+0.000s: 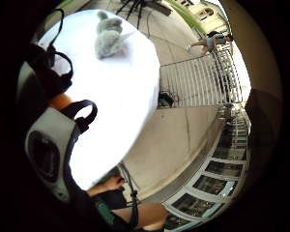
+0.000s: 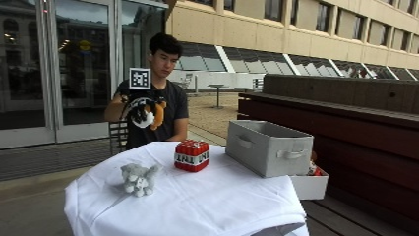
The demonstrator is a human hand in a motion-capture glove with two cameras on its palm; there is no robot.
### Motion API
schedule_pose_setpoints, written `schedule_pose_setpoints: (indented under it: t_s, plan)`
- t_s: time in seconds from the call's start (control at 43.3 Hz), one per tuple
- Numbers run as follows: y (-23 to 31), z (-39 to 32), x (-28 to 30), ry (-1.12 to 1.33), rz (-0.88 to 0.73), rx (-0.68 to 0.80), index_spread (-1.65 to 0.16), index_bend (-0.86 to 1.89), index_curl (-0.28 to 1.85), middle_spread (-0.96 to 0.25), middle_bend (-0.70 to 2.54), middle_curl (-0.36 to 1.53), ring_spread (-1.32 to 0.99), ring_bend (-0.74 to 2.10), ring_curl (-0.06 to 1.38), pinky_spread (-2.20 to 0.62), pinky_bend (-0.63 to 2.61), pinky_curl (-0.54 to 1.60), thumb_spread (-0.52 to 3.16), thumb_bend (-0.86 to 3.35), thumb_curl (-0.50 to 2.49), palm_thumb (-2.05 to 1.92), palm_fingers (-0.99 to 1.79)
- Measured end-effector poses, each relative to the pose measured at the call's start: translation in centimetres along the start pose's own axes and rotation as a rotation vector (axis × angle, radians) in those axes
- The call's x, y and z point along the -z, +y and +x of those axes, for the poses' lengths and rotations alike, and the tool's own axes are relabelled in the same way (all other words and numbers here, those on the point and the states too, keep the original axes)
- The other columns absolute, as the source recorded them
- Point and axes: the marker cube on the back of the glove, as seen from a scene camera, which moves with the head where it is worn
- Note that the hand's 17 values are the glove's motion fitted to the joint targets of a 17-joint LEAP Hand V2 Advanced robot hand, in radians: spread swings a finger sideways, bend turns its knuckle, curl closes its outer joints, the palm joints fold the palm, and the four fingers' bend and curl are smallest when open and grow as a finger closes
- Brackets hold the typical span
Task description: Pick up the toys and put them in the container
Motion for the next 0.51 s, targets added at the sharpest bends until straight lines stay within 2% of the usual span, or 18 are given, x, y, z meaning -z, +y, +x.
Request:
schedule_pose_setpoints:
  t_s: [0.092, 0.277, 0.508]
  plan:
    - [-3.0, -1.4, 4.1, -0.039, 0.178, 0.077, -0.31, 0.20, 0.47, -0.34, 0.38, 0.44, -0.47, 0.88, 0.48, -0.47, 0.98, 0.42, 0.73, 0.19, 0.50, 0.65, 0.95]
    - [-5.4, -7.6, 11.4, -0.066, 0.238, 0.108, -0.34, 0.14, 0.45, -0.34, 0.33, 0.44, -0.47, 0.86, 0.47, -0.45, 1.01, 0.42, 0.85, 0.16, 0.53, 0.63, 0.95]
    - [-7.1, -16.7, 16.6, -0.121, 0.301, 0.178, -0.35, 0.13, 0.45, -0.34, 0.30, 0.46, -0.47, 0.87, 0.47, -0.44, 1.02, 0.41, 0.94, 0.12, 0.56, 0.63, 0.95]
